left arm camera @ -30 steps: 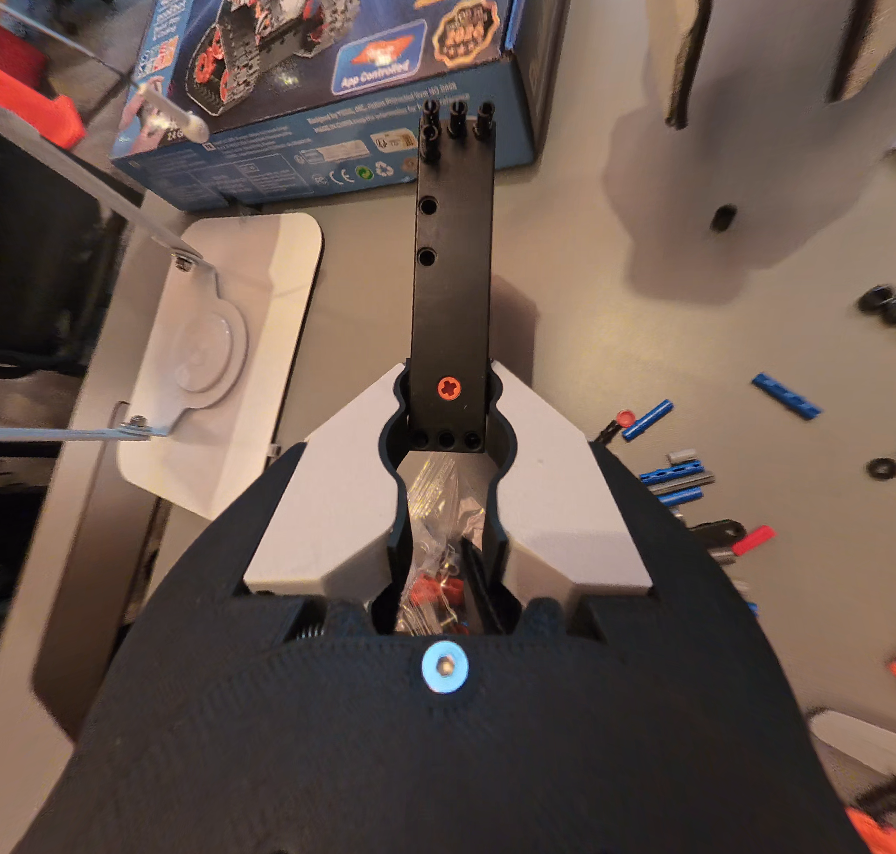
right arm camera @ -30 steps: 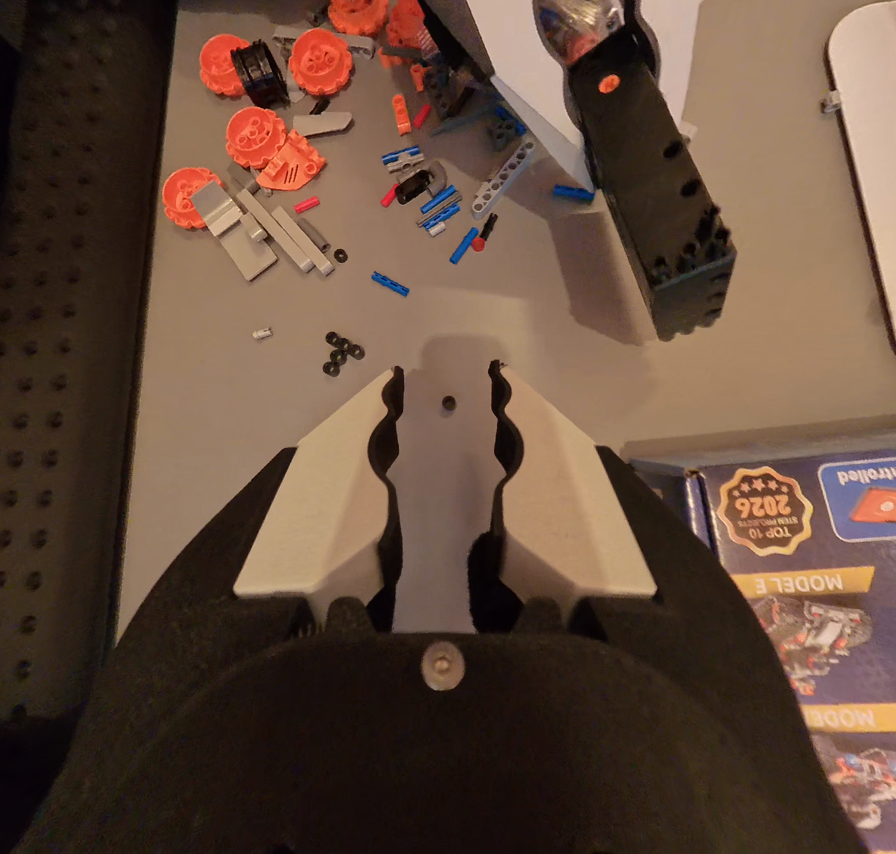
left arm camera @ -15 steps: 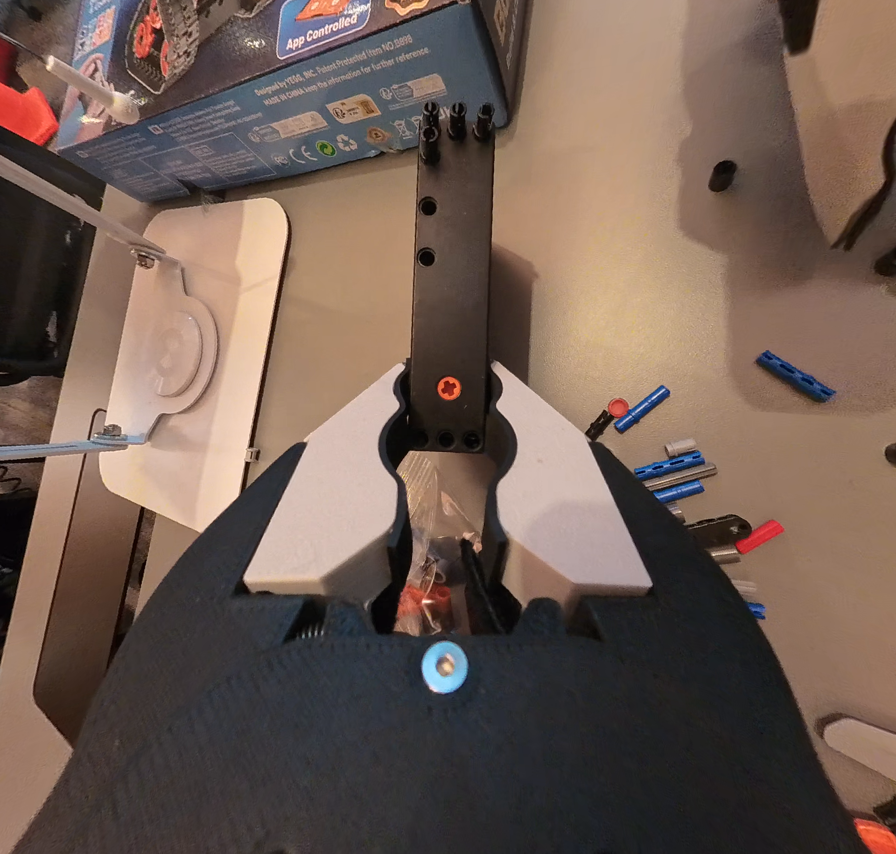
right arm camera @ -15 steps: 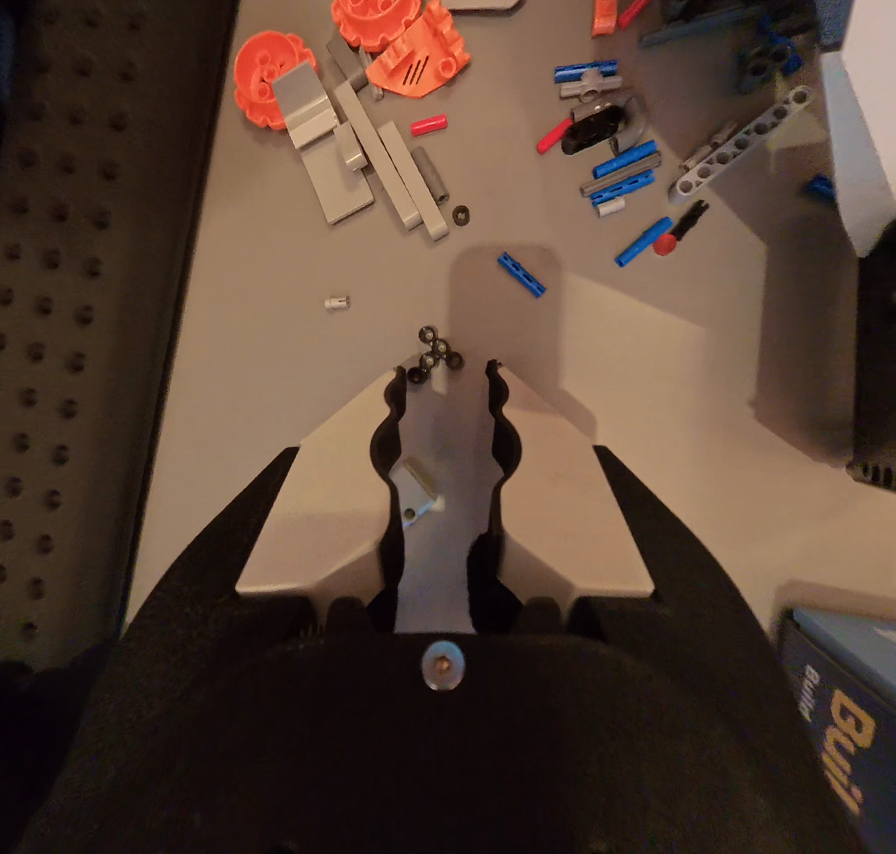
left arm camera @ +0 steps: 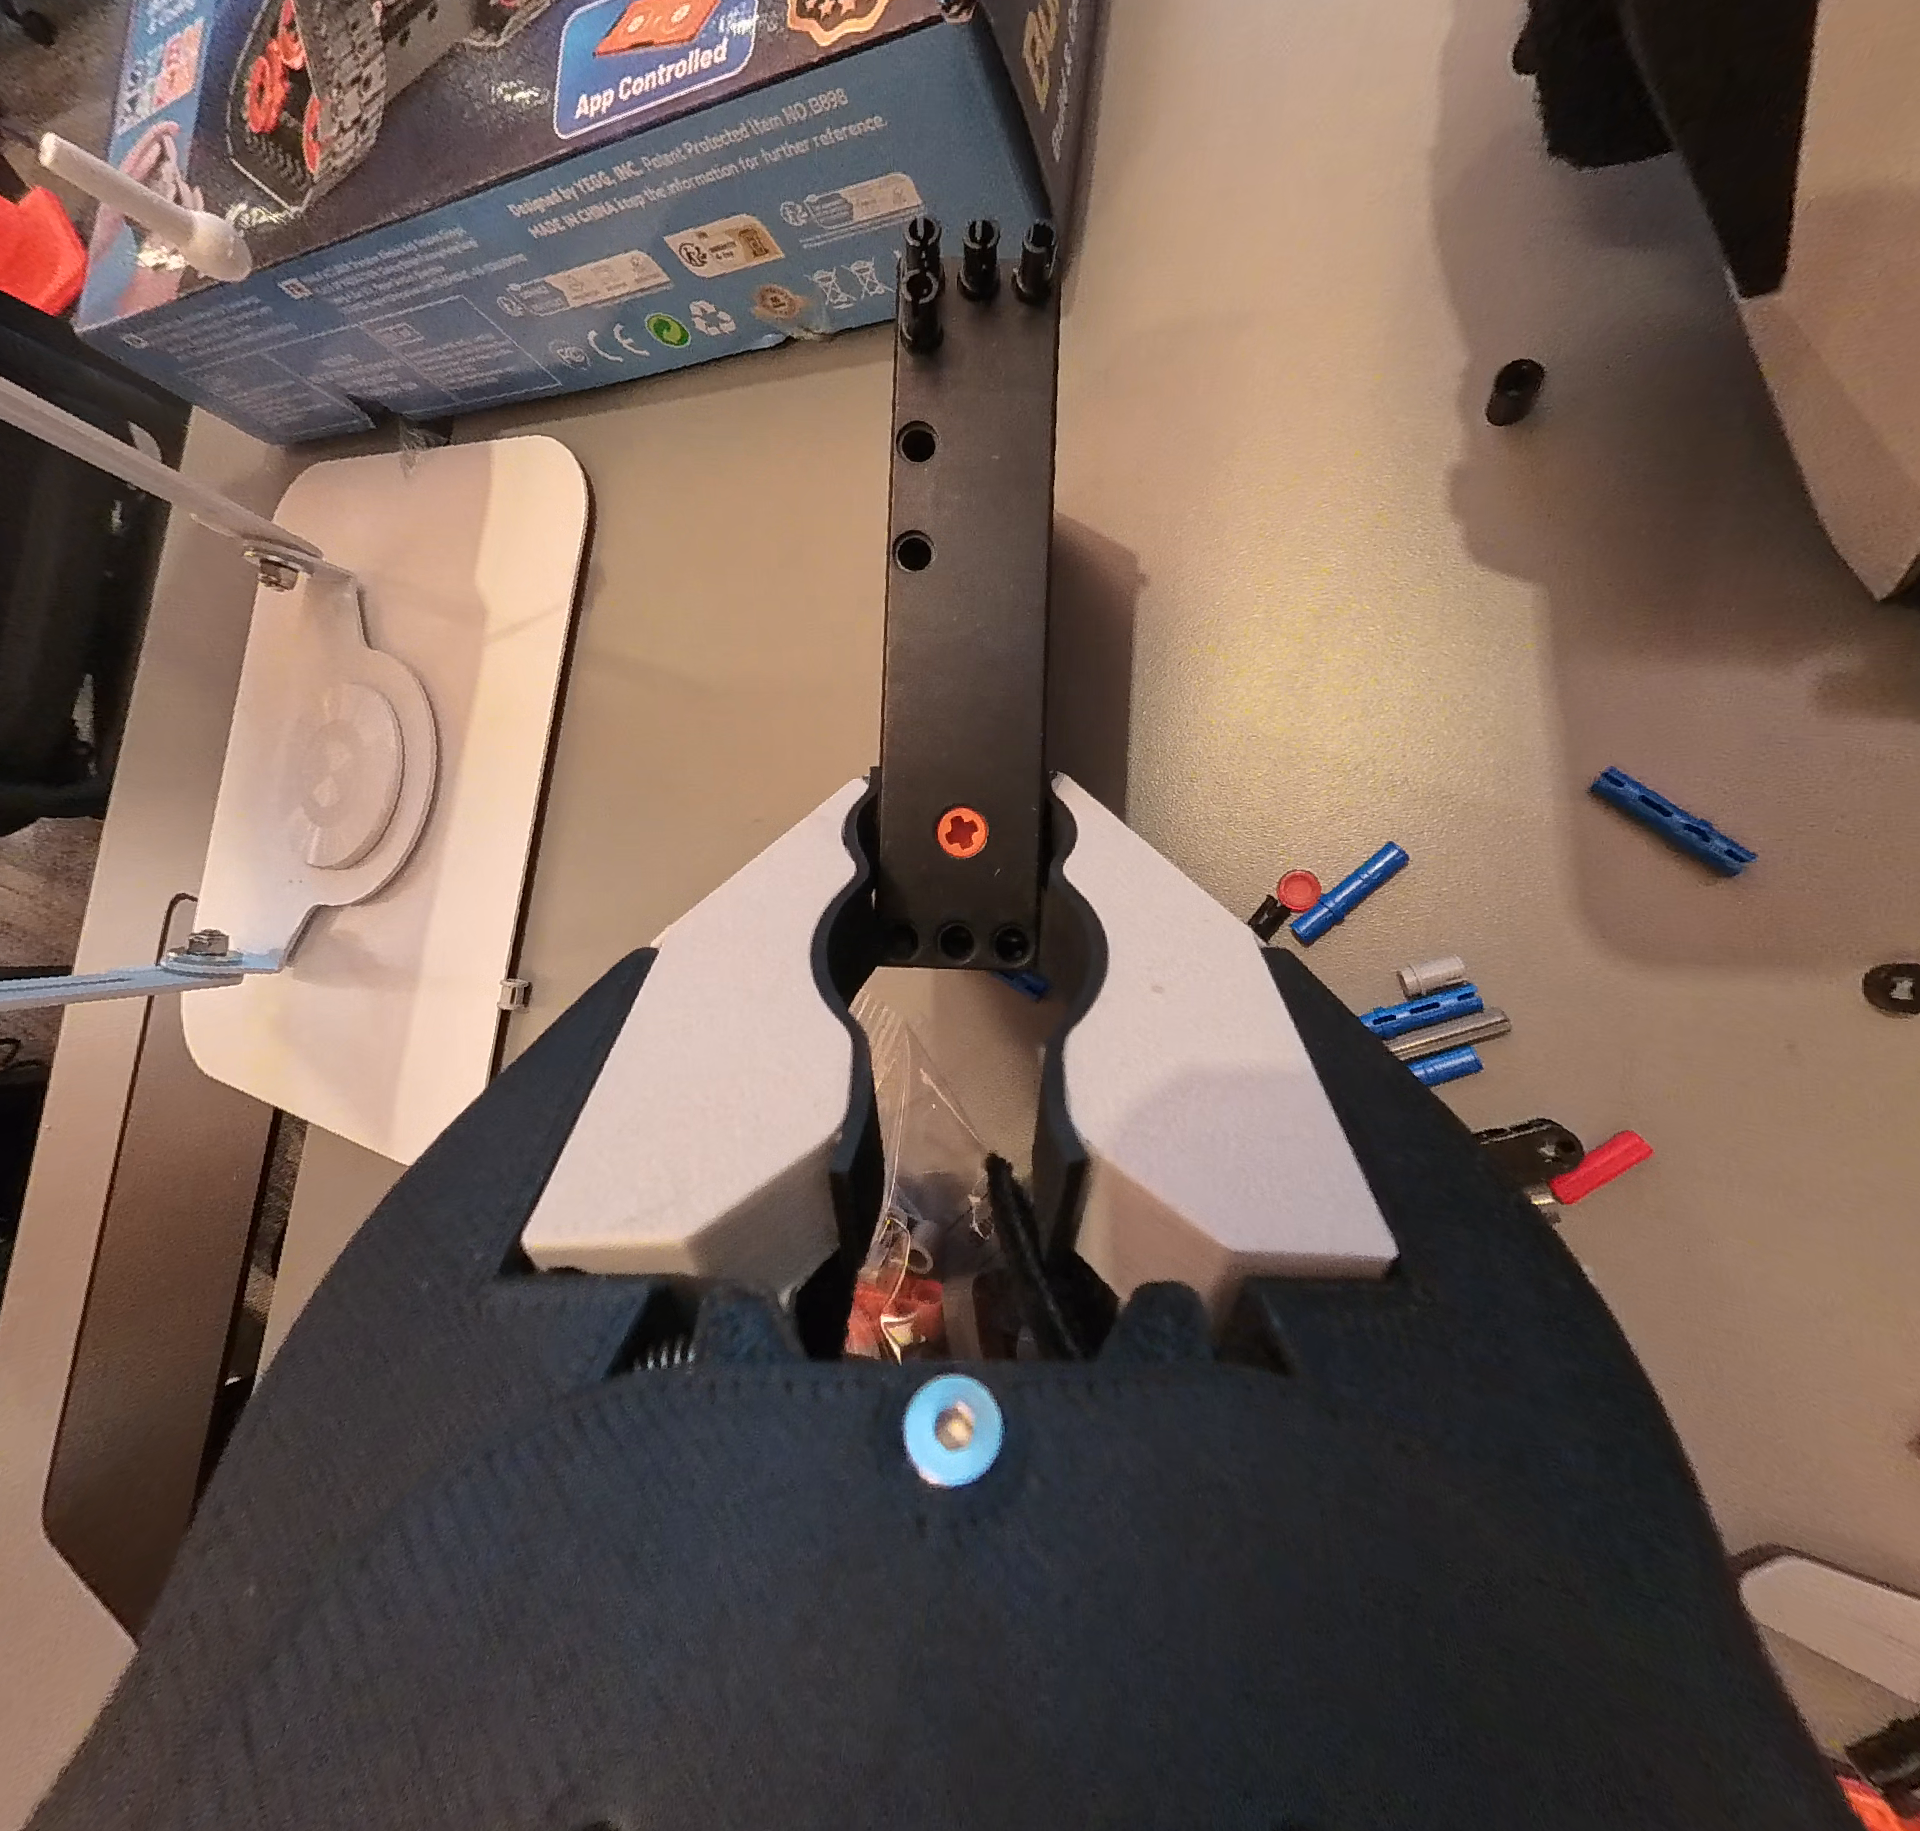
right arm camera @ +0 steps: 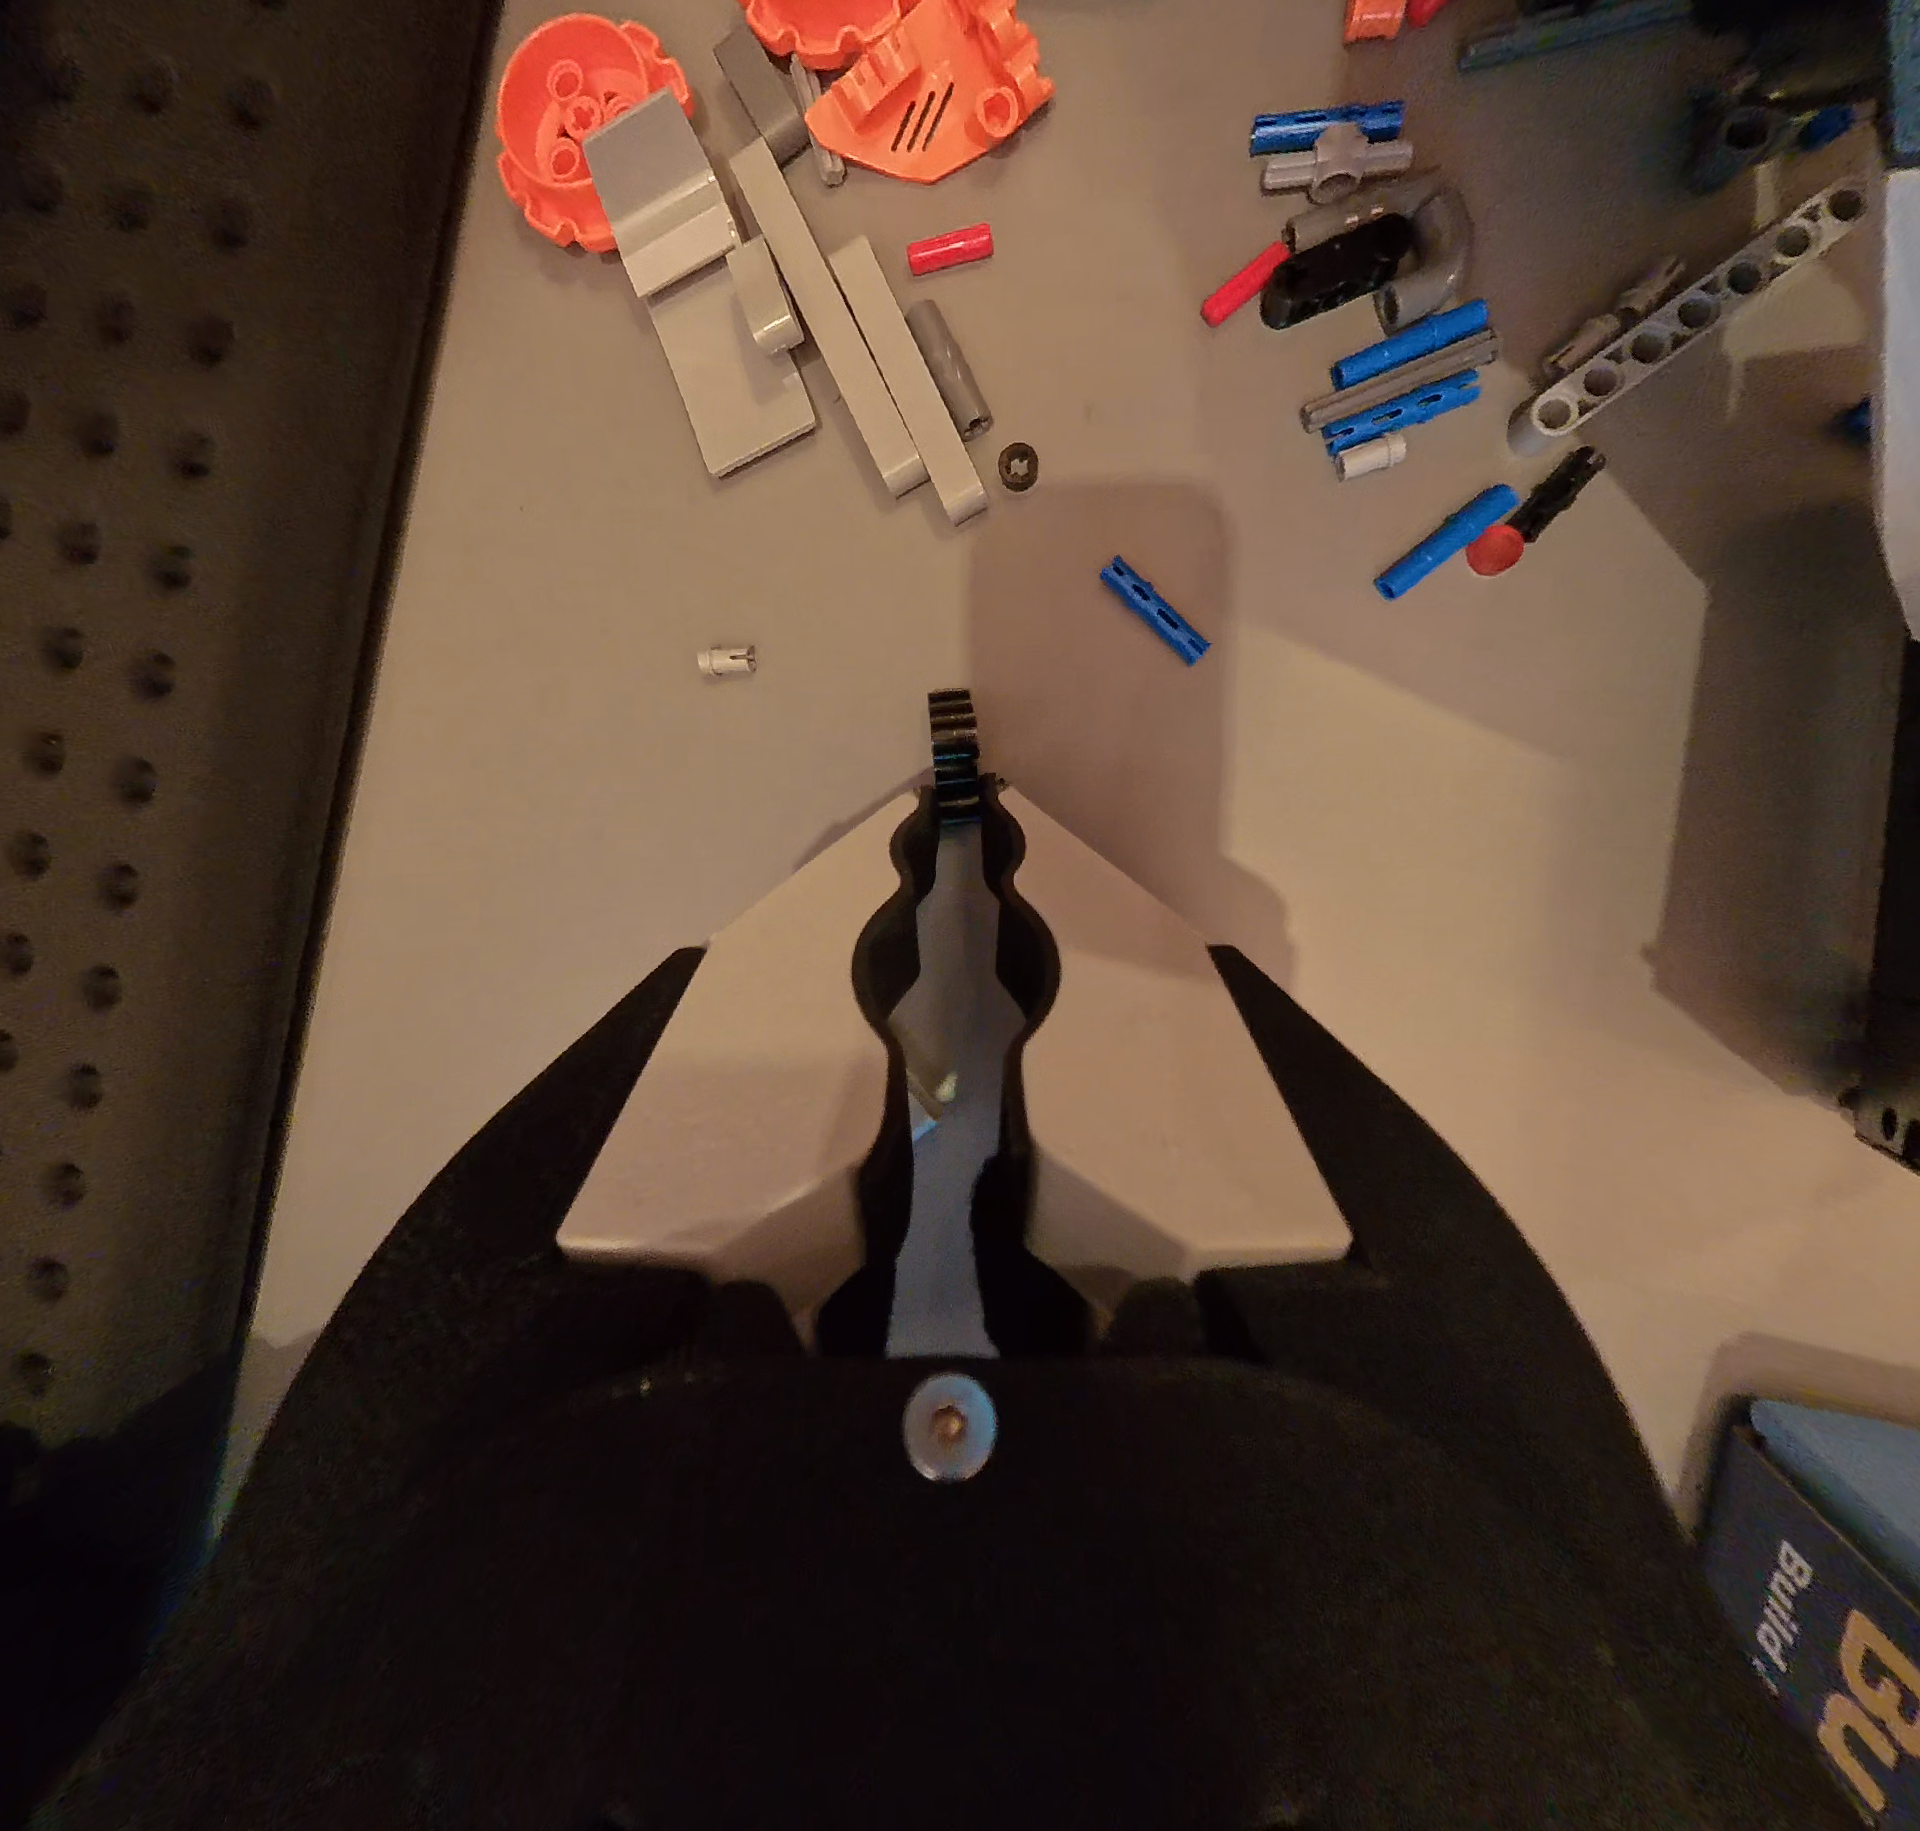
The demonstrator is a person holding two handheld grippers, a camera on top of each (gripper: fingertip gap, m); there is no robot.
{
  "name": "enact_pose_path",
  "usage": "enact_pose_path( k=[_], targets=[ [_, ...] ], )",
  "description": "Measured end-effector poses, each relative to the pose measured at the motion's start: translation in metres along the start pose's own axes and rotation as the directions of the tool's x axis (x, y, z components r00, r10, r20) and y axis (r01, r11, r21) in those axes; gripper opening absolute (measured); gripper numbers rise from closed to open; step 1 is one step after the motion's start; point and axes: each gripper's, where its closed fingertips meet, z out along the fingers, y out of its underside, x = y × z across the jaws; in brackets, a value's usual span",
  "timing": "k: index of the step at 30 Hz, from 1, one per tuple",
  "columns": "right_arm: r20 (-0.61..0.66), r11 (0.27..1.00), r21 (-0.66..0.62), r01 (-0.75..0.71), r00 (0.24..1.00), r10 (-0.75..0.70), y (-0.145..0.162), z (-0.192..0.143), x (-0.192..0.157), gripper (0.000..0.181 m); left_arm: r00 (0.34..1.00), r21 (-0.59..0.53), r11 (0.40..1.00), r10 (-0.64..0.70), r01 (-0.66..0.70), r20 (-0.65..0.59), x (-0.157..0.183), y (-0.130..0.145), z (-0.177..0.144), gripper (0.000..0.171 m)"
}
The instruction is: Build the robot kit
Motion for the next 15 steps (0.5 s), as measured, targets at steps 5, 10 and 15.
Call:
enact_pose_path(
  k=[5,10,15],
  targets=[
    [-0.010,1.000,0.026,-0.012,1.000,0.012,-0.001,-0.005,0.004,0.006,1.000,0.001,1.000,-0.001,0.001,-0.003,0.001,0.000,0.002,0.025],
    [-0.028,0.996,0.085,-0.018,0.999,0.021,-0.006,-0.014,0.008,0.006,1.000,0.000,1.000,-0.003,0.003,-0.006,0.002,0.002,0.003,0.025],
    [-0.045,0.994,0.106,-0.021,0.999,0.026,-0.005,-0.019,0.012,0.006,1.000,0.002,1.000,-0.003,0.003,-0.011,0.003,0.002,0.005,0.025]
  ],
)
